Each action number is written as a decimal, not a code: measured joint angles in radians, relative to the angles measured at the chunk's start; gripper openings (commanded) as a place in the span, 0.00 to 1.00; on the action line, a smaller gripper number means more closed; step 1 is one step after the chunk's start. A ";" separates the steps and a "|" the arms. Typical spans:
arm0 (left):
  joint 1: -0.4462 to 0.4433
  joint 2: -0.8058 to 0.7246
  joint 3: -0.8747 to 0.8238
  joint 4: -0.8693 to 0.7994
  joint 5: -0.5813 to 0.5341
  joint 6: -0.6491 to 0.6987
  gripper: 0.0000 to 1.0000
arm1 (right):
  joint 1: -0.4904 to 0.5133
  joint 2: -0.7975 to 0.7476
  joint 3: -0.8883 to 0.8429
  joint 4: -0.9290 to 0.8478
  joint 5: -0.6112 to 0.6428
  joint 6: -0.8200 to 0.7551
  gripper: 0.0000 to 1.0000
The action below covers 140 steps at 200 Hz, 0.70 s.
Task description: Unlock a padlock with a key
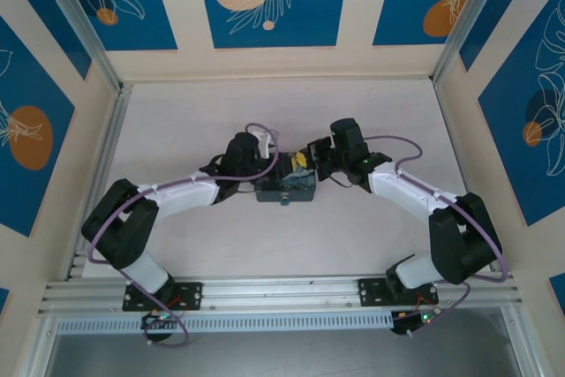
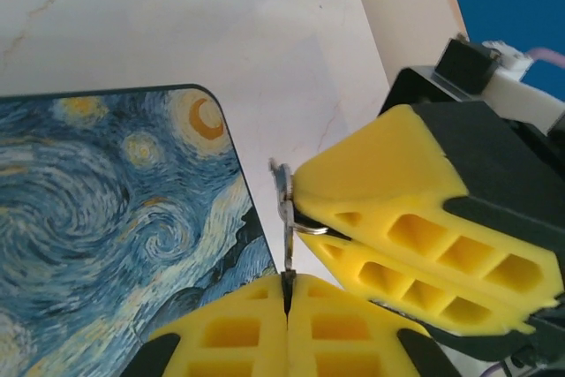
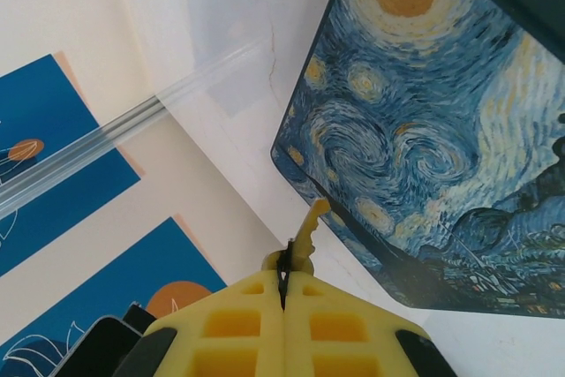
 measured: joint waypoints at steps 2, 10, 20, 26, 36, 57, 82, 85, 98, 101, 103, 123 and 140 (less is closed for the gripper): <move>0.000 0.002 0.000 0.000 0.000 0.001 0.00 | -0.001 0.000 0.000 0.000 0.000 0.000 0.17; 0.000 0.002 0.001 -0.001 0.002 0.003 0.00 | -0.005 0.000 0.000 0.000 -0.005 -0.009 0.32; 0.000 0.002 0.005 -0.011 0.006 0.011 0.00 | -0.016 -0.003 0.000 -0.003 -0.011 -0.030 0.42; 0.001 0.002 0.007 -0.022 0.006 0.019 0.00 | -0.027 -0.010 0.000 -0.010 -0.013 -0.053 0.45; 0.003 0.002 0.010 -0.040 0.010 0.029 0.00 | -0.050 -0.035 -0.001 -0.025 -0.014 -0.089 0.50; 0.017 0.001 0.025 -0.087 0.033 0.056 0.00 | -0.114 -0.125 -0.001 -0.063 -0.016 -0.202 0.57; 0.044 0.001 0.071 -0.154 0.097 0.106 0.00 | -0.188 -0.222 -0.001 -0.089 -0.043 -0.402 0.58; 0.047 0.001 0.080 -0.165 0.108 0.114 0.00 | -0.196 -0.229 -0.001 -0.089 -0.049 -0.424 0.57; 0.057 0.001 0.122 -0.208 0.154 0.150 0.00 | -0.230 -0.240 -0.001 -0.087 -0.094 -0.547 0.56; 0.058 0.001 0.132 -0.217 0.164 0.158 0.00 | -0.235 -0.240 -0.001 -0.085 -0.104 -0.571 0.55; 0.060 0.001 0.138 -0.224 0.171 0.163 0.00 | -0.241 -0.240 -0.001 -0.085 -0.116 -0.592 0.55; 0.067 0.004 0.202 -0.280 0.246 0.216 0.00 | -0.270 -0.218 -0.002 -0.050 -0.219 -0.746 0.53; 0.070 0.024 0.261 -0.328 0.310 0.257 0.00 | -0.278 -0.185 -0.010 0.005 -0.304 -0.842 0.51</move>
